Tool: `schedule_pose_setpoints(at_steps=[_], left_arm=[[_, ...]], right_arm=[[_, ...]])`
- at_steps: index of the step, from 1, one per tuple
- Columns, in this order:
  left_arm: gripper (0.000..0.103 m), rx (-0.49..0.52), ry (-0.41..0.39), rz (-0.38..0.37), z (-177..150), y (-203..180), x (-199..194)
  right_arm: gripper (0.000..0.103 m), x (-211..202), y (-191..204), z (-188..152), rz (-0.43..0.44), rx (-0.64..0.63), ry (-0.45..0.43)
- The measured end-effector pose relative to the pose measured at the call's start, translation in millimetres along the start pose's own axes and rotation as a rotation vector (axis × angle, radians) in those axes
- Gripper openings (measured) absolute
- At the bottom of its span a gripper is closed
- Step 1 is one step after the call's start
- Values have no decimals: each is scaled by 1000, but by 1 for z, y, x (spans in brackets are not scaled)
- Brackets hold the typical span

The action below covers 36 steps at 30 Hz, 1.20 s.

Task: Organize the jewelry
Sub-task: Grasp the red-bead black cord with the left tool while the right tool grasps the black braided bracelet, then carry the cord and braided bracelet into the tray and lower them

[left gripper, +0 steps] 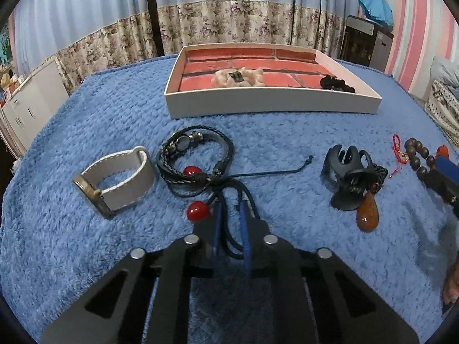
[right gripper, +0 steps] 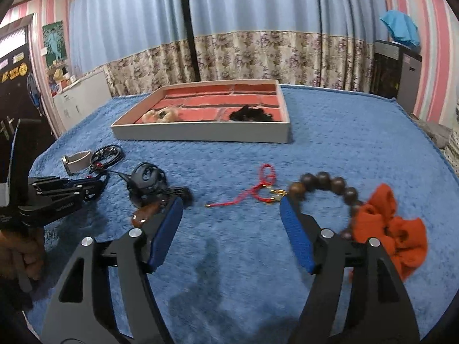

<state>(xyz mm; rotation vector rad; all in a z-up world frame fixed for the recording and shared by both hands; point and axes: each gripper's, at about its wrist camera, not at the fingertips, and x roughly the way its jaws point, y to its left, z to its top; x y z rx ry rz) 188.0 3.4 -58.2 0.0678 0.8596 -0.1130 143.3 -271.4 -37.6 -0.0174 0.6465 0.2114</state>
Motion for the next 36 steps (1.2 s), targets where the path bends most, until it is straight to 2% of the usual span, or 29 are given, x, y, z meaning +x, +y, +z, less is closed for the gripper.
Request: schedule_pose_setpoints(at_steps=[5,9,12,16,18,20,22,23,24,30,36], left_arm=[[9,-15,-8,-13,0,3,-1],[9,-20,-6,-21,0,4,-1],[9,-31,-4,-33,0,5,0],[9,-32,-4,-36,-1,5,-1],[9,-32,-3,-37,-1,4,0],[9,-34,-3,-39,-2,5,0],[9,-40,-3,-46,-2,6,0],[9,-46,-3,-53,-2,7,0],[9,-50,-3,-58,-2,8,0],[5,-70,-16,-77,-4,12,-4],[3,-63,-72,-97,-14,19,-26]], right_arm=[[68,23,18,9,5,-11,52],[51,44,32,15,-14,-25,107],[44,59,38,17,-22,-35,157],[44,69,45,19,18,-43,190],[46,78,48,17,60,-46,234],[46,78,51,17,42,-66,231],[39,76,53,16,43,-71,223],[24,76,53,16,49,-70,218],[18,75,53,16,50,-71,214],[17,63,45,15,41,-36,165],[17,45,34,10,49,-15,129]])
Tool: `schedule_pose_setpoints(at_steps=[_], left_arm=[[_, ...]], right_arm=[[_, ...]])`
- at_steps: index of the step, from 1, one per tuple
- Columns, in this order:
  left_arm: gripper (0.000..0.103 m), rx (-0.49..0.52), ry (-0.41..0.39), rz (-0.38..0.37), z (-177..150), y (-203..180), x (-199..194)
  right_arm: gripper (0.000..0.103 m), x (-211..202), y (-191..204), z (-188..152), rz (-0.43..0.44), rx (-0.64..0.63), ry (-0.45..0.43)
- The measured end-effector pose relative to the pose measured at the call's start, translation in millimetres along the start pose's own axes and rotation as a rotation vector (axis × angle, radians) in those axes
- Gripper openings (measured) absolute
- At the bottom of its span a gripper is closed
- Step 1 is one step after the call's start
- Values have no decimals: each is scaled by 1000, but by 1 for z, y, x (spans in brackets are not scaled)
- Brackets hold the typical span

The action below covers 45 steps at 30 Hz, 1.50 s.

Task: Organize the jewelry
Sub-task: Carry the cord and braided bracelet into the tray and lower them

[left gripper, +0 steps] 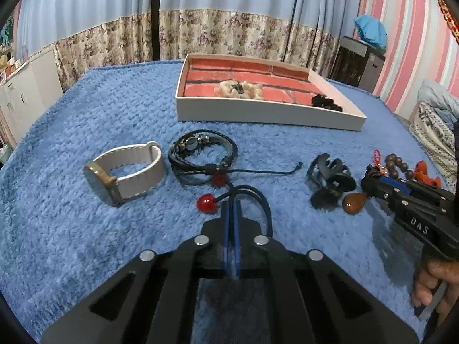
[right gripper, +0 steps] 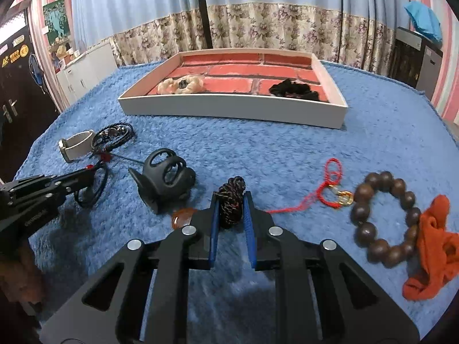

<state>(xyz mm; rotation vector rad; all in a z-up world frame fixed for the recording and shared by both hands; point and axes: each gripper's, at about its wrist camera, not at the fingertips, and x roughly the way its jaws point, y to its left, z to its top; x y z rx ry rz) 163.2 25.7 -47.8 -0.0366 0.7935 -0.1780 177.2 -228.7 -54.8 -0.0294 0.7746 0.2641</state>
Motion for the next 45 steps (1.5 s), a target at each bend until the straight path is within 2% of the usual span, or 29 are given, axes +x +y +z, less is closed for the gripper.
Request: schedule_pose_setpoints(at_steps=[5,11,17,25,32,38,45], left_arm=[[3,-9,-13,-2,-1,3,-8],[3,-13,-71,-8,4,0,-34],[3,14,-147,-2,22,-14,-67],[3,29,-193,17,61,-28,-73],[3,47,-233,60,110,-33,-69],[3,73,-252,97,146,-39,-56],[3,93,-275,121,182,-47,-36]], right_arm=[[17,-8,-4,-1,5,6,-21],[17,-28,-6,1,15,7,-70],[17,-55,-10,13,13,4,-134],[16,-79,-18,46,-9,-10,-205],[16,-87,-26,90,-38,-24,-262],[17,-84,-22,128,-47,-36,-297],[17,-70,-17,169,-17,-26,-330]])
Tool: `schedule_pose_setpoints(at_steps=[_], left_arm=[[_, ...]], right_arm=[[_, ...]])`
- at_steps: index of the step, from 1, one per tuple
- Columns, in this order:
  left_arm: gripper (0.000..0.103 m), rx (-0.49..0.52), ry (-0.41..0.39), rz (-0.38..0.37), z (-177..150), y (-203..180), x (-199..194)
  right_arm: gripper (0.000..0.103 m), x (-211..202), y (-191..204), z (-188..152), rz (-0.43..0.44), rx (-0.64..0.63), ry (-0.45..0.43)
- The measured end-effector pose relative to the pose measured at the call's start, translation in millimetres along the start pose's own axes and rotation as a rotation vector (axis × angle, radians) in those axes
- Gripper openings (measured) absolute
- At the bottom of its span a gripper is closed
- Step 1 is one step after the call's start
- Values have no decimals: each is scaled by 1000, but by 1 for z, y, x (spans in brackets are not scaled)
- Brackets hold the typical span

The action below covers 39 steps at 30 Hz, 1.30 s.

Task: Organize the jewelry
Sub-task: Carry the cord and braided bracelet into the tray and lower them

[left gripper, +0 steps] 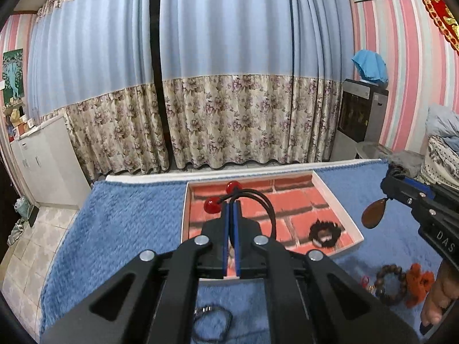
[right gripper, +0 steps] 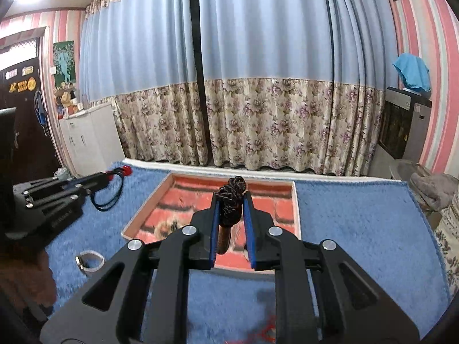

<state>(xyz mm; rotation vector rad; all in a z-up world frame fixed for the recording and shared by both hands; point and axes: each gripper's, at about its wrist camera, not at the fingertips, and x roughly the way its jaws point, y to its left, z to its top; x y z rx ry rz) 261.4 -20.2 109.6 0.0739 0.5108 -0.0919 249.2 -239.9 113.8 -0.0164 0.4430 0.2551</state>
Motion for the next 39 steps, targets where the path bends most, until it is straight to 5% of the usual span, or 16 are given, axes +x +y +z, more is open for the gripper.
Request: schedule_pose_setpoints(at_steps=[7,14,39], left_arm=[[3,-23,7,-2,-3,2,36],[3,-21,38,20,-31,2,76],[3,-37,100,-29,-64,4,110]], right_arm=[[17,35,-2,4,10,5,0],[17,80,-5,-31,32,8,61],[17,106,-24,-70,26,51,119]])
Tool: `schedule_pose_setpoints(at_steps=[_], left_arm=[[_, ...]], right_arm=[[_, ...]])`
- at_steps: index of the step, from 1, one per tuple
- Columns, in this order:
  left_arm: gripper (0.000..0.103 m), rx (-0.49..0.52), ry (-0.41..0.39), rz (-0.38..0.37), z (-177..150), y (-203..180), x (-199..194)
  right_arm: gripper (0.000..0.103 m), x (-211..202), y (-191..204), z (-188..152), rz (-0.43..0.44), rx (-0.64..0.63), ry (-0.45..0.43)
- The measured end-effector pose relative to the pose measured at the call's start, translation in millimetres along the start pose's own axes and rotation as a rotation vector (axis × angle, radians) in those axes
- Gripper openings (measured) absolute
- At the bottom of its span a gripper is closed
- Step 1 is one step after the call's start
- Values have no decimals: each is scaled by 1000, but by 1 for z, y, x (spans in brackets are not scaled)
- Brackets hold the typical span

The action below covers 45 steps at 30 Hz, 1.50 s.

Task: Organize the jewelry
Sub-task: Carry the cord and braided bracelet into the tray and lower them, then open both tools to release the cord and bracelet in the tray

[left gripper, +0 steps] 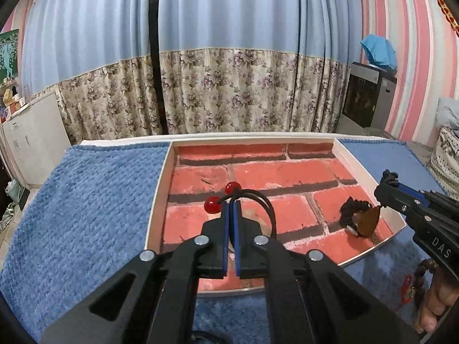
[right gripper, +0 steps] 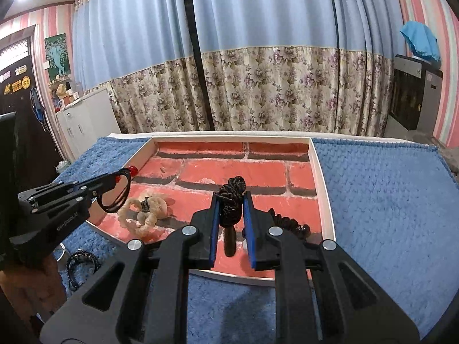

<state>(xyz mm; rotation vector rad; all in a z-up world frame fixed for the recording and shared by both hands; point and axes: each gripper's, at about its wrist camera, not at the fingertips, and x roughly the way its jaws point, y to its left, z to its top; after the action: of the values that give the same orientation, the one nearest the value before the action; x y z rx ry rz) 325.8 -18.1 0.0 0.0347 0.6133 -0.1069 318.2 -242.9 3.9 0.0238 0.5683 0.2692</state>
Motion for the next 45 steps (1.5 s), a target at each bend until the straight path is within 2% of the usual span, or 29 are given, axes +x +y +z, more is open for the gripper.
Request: schedule_pose_setpoints(at_steps=[9,21,35,45], left_arm=[[3,4,44,-13,-9,-5,13],[3,57,99,-8,-21,-20,30],[3,58,135,1,-30,-19,42],[3,43,146,4,-31,-15,44]], right_arm=[[17,11,-4,-3,-9,5,25],[17,23,-5,-10,-18,-1,62],[17,36,-16,-21,-111,-20,109],[18,40,-20,-25,-124,-20,130]])
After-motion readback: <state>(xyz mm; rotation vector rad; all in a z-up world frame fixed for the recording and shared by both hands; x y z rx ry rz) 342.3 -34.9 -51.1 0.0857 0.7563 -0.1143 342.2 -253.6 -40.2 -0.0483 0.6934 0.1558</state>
